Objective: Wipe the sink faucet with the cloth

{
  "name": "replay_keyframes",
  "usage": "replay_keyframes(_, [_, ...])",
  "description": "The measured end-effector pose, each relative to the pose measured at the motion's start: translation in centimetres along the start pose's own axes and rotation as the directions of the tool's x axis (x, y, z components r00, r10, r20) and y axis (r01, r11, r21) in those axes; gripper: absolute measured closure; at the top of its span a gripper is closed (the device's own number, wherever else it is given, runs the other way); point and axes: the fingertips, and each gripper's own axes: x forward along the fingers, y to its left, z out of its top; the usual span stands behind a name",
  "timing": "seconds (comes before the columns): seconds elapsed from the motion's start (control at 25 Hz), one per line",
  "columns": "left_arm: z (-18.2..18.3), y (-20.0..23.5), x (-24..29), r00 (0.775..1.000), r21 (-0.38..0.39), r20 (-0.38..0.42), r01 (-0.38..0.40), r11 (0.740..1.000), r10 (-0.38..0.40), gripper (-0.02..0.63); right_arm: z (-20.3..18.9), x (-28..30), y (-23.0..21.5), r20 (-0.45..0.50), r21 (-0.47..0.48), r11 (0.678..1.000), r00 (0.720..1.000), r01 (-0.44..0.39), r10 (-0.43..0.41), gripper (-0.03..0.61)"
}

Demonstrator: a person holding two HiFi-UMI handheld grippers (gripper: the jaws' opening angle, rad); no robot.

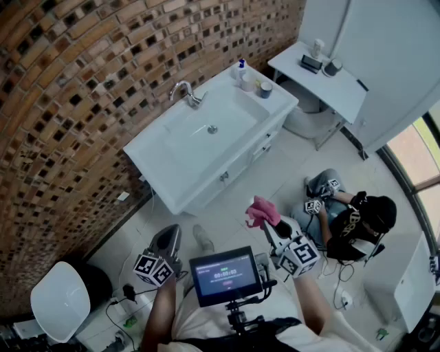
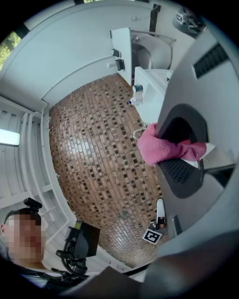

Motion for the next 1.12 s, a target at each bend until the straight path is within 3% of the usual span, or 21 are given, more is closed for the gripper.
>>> replay_keyframes(0.64, [7.7, 11.8, 5.6, 0.982, 0.058, -0.034, 0.187, 0.981, -0.185, 0.620, 3.7, 16.0, 4.6, -0.014, -0.044, 0.998, 0.999, 0.048, -0.049, 0.494])
replay_keyframes(0.92, [9.5, 13.6, 8.4, 0.965, 0.057, -0.047, 0.262, 0.963, -0.260, 0.620, 4.9, 20.9, 4.4, -0.024, -0.079, 0.994, 0.996, 0.082, -0.084, 0.494])
replay_keyframes(1.12, [12.2, 16.3, 8.2, 0.967, 0.063, -0.040, 0.254, 0.965, -0.251, 0.620, 6.5, 25.3, 5.6, -0.010, -0.088, 0.993, 0.997, 0.074, -0.076, 0.494])
